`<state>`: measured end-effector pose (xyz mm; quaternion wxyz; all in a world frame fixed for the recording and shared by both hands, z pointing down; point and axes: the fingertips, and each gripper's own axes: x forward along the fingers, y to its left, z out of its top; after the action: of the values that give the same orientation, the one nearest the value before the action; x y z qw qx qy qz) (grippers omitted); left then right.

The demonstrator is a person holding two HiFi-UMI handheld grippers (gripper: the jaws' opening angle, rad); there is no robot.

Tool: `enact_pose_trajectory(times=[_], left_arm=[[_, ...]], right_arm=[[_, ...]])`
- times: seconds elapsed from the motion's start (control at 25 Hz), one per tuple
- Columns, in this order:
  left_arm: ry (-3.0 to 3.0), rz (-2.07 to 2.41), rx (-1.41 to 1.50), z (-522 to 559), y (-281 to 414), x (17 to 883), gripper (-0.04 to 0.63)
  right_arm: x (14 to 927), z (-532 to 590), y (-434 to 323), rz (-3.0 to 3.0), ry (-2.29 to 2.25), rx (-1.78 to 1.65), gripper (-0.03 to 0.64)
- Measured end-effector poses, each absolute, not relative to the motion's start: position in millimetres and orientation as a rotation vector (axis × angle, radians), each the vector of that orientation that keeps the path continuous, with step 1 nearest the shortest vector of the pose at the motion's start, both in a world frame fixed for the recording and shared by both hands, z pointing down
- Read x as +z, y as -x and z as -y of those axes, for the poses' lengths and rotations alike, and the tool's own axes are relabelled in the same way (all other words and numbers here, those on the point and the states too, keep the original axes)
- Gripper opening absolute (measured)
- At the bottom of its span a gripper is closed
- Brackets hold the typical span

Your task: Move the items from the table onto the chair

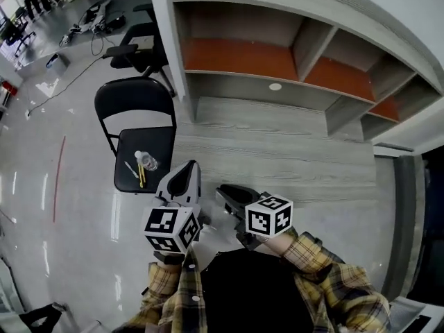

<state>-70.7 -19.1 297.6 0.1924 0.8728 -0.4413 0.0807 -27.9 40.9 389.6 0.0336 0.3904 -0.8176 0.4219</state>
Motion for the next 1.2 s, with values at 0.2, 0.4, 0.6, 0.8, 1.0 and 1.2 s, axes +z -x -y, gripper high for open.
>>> enact_pose_trajectory(times=[0.2,0.4,0.6,0.8,1.0,1.2], left_arm=[[-2.554,1.042,0.23,-9.8,-58.4,287.0,0.005],[-2.615,0.851,0.273,-43.8,-150.7,289.3,0.005],[-2.66,0.716,0.32,-68.7,-206.2,288.3,0.005],[-2.688,0.614,0.34,-84.0,-232.0,284.7,0.005],[-2.708,0.557,0.369,-82.2,-237.5,281.4,0.005],[-2.723,0.53,0.367,-70.4,-235.0,276.7,0.005]], right_arm=[[366.5,-56.7,-133.2,2.507,-1.582,1.216,0.068],[331.2,-82.4,-246.3,2.488,-1.828,1.005,0.034],[297.9,-104.5,-285.0,2.488,-1.866,0.739,0.025],[274.9,-120.6,-292.4,2.415,-1.892,0.493,0.018],[269.7,-118.7,-289.2,2.355,-1.912,0.441,0.018],[274.2,-112.8,-291.5,2.331,-1.973,0.49,0.018]])
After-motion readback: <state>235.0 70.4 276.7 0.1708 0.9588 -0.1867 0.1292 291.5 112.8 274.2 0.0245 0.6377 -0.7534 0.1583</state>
